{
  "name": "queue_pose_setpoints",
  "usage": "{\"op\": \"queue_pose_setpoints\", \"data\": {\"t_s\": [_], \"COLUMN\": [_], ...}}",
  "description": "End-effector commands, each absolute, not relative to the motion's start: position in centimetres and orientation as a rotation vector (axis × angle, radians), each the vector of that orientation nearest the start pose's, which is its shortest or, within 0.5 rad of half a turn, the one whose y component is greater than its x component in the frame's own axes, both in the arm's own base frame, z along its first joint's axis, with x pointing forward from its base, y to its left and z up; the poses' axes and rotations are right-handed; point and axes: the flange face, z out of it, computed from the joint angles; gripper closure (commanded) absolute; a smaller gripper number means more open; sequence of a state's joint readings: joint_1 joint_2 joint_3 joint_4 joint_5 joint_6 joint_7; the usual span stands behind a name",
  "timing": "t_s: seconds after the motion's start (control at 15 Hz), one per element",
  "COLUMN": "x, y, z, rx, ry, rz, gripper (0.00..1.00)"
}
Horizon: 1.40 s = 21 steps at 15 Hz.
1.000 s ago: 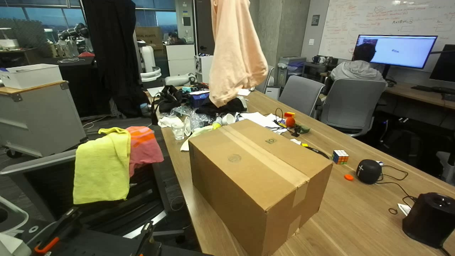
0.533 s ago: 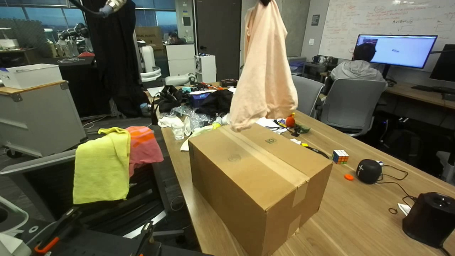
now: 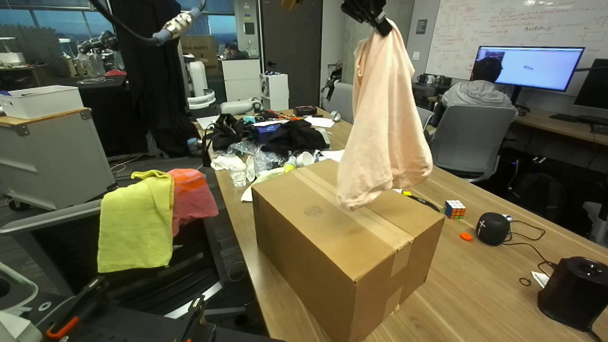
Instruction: Pick the clothes on the back rest of the chair and put them on the box
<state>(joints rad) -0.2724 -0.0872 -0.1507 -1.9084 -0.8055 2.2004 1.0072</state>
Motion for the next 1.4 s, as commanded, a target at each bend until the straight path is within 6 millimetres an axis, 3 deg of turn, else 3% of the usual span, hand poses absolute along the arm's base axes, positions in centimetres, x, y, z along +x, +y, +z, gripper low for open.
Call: {"op": "queue_pose_setpoints", "data": {"t_s": [0.0,0.27,0.33,0.6,0.87,1.33], "x": [50.5,50.1,50.6,48.2,44.8,37.0], "y": [-26.0,-25.3,-21.4,-12.9,-3.2,9.4], "z": [58.2,57.2,55.5,51.6,48.7,44.7], "rx": [2.133,2.205,2.276,2.451,2.604,2.808], "ry": [-1.228,-1.159,-1.061,-0.851,-0.601,-0.12], "rz": [0.709,0.656,0.609,0.512,0.398,0.193], "gripper": [0.64,0.34,0.26,0.0,0.0,0.0]}}
